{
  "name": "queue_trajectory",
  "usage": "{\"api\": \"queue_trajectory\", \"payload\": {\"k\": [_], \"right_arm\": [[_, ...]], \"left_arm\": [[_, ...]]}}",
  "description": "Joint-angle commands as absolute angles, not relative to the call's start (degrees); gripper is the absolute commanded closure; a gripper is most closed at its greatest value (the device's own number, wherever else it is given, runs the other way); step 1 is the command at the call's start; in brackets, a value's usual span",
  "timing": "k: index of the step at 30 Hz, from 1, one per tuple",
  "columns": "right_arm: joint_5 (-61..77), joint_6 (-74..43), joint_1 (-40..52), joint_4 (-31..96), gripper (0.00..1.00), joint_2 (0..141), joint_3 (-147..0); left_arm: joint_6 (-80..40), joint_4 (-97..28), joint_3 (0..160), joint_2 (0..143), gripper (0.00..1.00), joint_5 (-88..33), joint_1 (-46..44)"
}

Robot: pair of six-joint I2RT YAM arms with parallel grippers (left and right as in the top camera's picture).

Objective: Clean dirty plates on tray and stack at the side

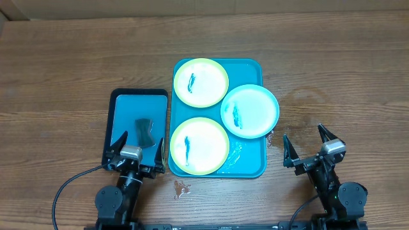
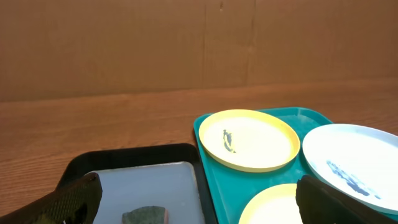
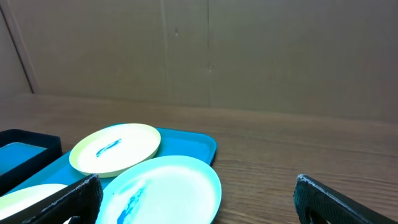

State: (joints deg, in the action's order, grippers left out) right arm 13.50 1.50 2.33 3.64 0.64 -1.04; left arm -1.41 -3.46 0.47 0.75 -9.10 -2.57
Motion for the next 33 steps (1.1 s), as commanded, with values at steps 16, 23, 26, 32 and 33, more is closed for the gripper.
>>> {"api": "queue_trajectory", "payload": {"k": [16, 23, 26, 32, 33], "right_arm": [[13.08, 1.34, 2.22, 3.31, 0.01, 0.19, -0.45], [13.15, 1.34, 2.22, 2.83, 0.00, 0.19, -0.45], [13.13, 1.32, 2.24, 1.76, 0.00, 0.19, -0.45], [23.94, -4.21, 2.22, 1.34, 0.00, 0.19, -0.47], [26.30, -7.68, 2.22, -0.67, 0.01, 0.19, -0.49]], "left_arm": [[-2.15, -3.64, 0.27, 0.27, 0.00, -8.54, -2.22], [-1.37, -2.57, 0.27, 0.27, 0.00, -8.32, -2.22], [-1.37, 0.54, 0.27, 0.27, 0.00, -8.80, -2.28], [-4.80, -0.03, 0.27, 0.27, 0.00, -19.70, -2.26], [-5.41, 1.19, 0.27, 0.27, 0.00, -21.65, -2.26]]}}
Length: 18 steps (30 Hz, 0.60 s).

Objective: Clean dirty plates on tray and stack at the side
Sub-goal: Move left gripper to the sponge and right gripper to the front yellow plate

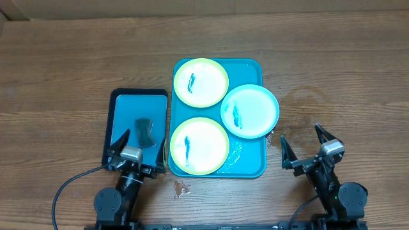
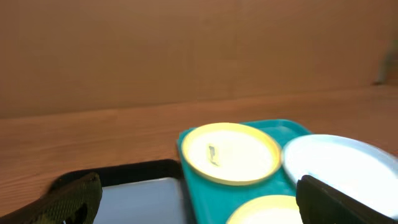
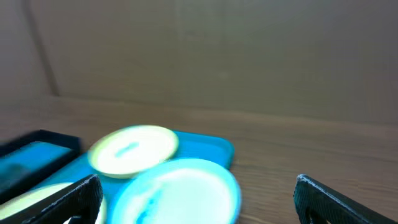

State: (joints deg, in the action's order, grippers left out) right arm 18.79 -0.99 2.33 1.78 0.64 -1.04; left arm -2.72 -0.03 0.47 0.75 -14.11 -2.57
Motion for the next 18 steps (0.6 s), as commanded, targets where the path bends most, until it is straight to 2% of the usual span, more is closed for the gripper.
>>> {"api": "queue_trajectory", "payload": {"k": [1, 4, 7, 12, 18], "right_arm": [[27.64, -10.55, 2.22, -2.72, 0.00, 0.19, -0.51], [28.80, -17.02, 2.22, -7.35, 0.00, 0.19, -3.14], [27.73, -16.95, 2.17, -3.38, 0.00, 1.28, -9.54], [25.96, -12.03, 2.17, 11.88, 0.00, 12.03, -27.42], [26.06, -10.17, 2.17, 41.89, 0.00, 35.07, -55.16]], "left_arm": [[-5.89, 2.55, 0.27, 0.27, 0.00, -22.87, -2.26], [-7.40, 12.32, 0.97, 0.27, 0.00, -27.09, -2.26], [-8.67, 12.36, 6.26, 0.71, 0.00, -26.35, -2.26], [-8.69, -4.71, 22.50, 8.40, 0.00, -25.19, -2.22], [-8.82, -32.62, 47.33, 27.57, 0.00, -22.55, -2.22]]}}
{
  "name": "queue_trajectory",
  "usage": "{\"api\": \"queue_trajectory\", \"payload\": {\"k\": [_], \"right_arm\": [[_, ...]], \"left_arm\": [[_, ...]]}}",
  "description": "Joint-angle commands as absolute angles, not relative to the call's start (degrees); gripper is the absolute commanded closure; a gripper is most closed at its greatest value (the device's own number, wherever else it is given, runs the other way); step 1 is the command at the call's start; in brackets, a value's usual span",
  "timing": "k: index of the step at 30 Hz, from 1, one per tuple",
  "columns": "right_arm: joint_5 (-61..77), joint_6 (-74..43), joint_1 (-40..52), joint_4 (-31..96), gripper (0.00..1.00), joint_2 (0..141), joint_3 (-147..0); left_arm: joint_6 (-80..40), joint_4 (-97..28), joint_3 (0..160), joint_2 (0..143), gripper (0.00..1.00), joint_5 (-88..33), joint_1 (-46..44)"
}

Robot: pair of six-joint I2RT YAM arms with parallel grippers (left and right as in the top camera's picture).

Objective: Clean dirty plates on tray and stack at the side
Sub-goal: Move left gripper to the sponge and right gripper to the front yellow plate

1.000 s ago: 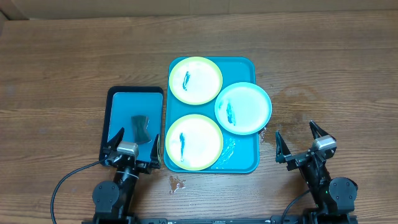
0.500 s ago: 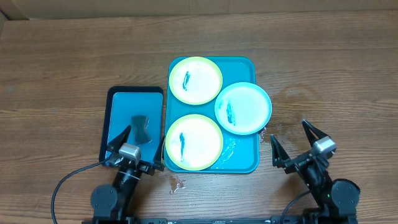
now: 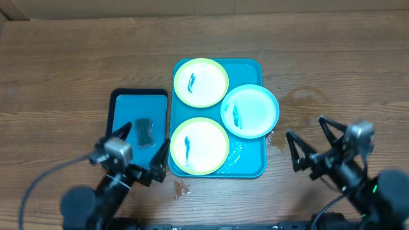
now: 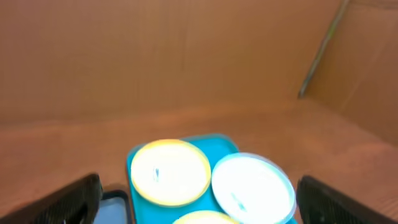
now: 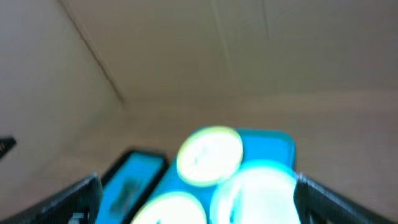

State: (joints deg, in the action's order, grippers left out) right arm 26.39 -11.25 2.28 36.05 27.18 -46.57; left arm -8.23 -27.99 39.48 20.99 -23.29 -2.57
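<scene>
Three dirty plates lie on the teal tray (image 3: 249, 165): a yellow-green one (image 3: 200, 82) at the far end, a light blue one (image 3: 250, 111) overhanging the right rim, another yellow-green one (image 3: 199, 145) nearest me. Each has a blue smear. A dark sponge (image 3: 144, 132) rests in the small black-rimmed tray (image 3: 128, 105) to the left. My left gripper (image 3: 139, 150) hangs open and empty over that small tray's near end. My right gripper (image 3: 312, 144) is open and empty, right of the teal tray. Both wrist views are blurred; the far plate (image 4: 168, 170) and the blue plate (image 5: 255, 190) show between the fingers.
A small wet, crumpled patch (image 3: 182, 188) lies on the wooden table in front of the teal tray. A faint water stain (image 3: 305, 96) marks the wood right of the plates. Brown cardboard walls close off the back and sides.
Both arms have risen from their low rest near the front edge. Each wrist camera now looks down on the trays from higher up. Plates and sponge are unmoved.
At first both arms sat low at the front edge, grippers open, plates and sponge in place. A second later the wrist views had shifted slightly and blurred. Now both grippers stand higher, open and empty, with nothing on the trays touched.
</scene>
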Motion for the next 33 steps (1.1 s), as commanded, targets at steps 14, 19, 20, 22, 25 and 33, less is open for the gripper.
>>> {"api": "queue_trajectory", "payload": {"k": [14, 19, 20, 22, 25, 33], "right_arm": [[36.60, -10.20, 4.93, 63.46, 0.00, 66.00, -72.27], [28.47, -13.76, 14.41, 63.29, 0.02, 74.11, -67.83], [26.61, -13.76, 16.56, 62.06, 0.07, 75.50, -66.59], [21.78, -14.22, 21.34, 58.46, 0.11, 78.41, -63.57], [16.53, -15.33, 27.40, 52.84, 0.15, 82.67, -60.20], [11.77, -18.33, 34.79, 45.21, 0.44, 91.13, -59.11]], "left_arm": [[-8.58, -59.31, 67.35, 50.87, 0.00, -24.16, -2.26], [-8.58, -59.94, 67.35, 51.75, 0.00, -23.83, -2.26], [-8.60, -59.88, 67.35, 51.75, 0.00, -23.83, -2.26], [-8.60, -60.01, 67.35, 51.72, 0.00, -23.88, -2.26], [-8.60, -60.71, 67.35, 51.75, 0.00, -22.96, -2.26], [-16.64, -66.72, 67.31, 52.12, 0.00, -6.00, -2.26]]}}
